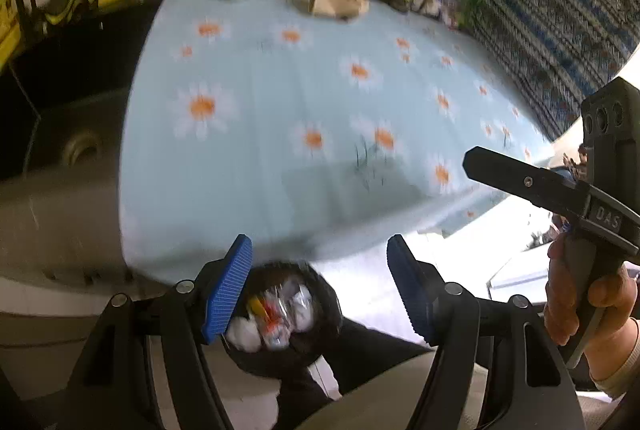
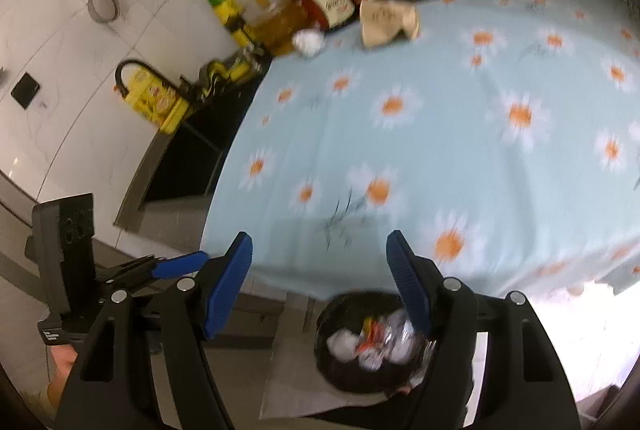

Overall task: Collect trash
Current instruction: 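Raise both tools back up to the tablecloth, then grasp the brown paper cup with the right tool while the left tool grasps the plastic-wrapped bundle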

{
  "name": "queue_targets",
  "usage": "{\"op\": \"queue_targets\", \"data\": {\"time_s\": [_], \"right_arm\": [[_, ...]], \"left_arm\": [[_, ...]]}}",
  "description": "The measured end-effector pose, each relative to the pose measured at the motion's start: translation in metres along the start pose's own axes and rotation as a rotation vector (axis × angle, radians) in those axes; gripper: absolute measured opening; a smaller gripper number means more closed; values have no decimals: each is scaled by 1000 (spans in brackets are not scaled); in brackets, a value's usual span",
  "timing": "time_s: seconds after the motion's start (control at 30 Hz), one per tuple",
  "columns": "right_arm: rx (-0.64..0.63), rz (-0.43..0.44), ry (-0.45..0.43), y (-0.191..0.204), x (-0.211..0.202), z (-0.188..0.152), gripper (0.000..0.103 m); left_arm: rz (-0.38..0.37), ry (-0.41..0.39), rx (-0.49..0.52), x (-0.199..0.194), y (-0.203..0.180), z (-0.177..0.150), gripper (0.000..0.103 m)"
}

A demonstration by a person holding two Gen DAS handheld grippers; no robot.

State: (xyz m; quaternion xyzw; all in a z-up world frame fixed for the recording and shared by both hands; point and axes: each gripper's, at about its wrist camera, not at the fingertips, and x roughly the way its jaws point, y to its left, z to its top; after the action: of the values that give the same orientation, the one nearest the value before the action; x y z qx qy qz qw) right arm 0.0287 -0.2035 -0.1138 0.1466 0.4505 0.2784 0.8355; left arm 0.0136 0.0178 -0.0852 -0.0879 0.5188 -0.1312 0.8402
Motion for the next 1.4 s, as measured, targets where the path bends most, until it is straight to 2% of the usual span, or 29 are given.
{"op": "queue_targets", "data": {"time_s": [0.1, 0.13, 0.17, 0.2, 0.27, 0.4, 0.63, 0.77, 0.87, 1.1, 1.4], "right_arm": [[-15, -5, -31, -5, -3, 24, 73], [-20, -9, -35, -7, -3, 32, 77], [-21, -15, -51, -10, -3, 42, 88], [-21, -20, -70, -12, -4, 51, 94], [-22, -26, -81, -19, -2, 70, 96], [-37, -45, -88, -28, 8, 108, 99], [-40, -121, -72, -39, 45, 167, 98], [-38, -148, -41, -43, 78, 193, 98], [-13, -167, -5, -49, 104, 208, 98], [26, -228, 45, -67, 152, 230, 98], [46, -303, 58, -75, 179, 243, 96]], "left_arm": [[21, -43, 6, -9, -1, 26, 68], [30, -57, 6, -11, -1, 35, 68], [37, -67, 4, -12, -2, 42, 68], [42, -76, -1, -13, -1, 50, 73], [54, -92, -17, -13, 0, 66, 77], [77, -107, -27, -10, 3, 91, 77], [149, -140, -75, -6, 12, 135, 86], [193, -147, -96, -2, 21, 156, 96], [235, -150, -133, 3, 31, 171, 96], [255, -129, -198, 18, 54, 199, 96], [250, -99, -236, 42, 69, 222, 96]]}}
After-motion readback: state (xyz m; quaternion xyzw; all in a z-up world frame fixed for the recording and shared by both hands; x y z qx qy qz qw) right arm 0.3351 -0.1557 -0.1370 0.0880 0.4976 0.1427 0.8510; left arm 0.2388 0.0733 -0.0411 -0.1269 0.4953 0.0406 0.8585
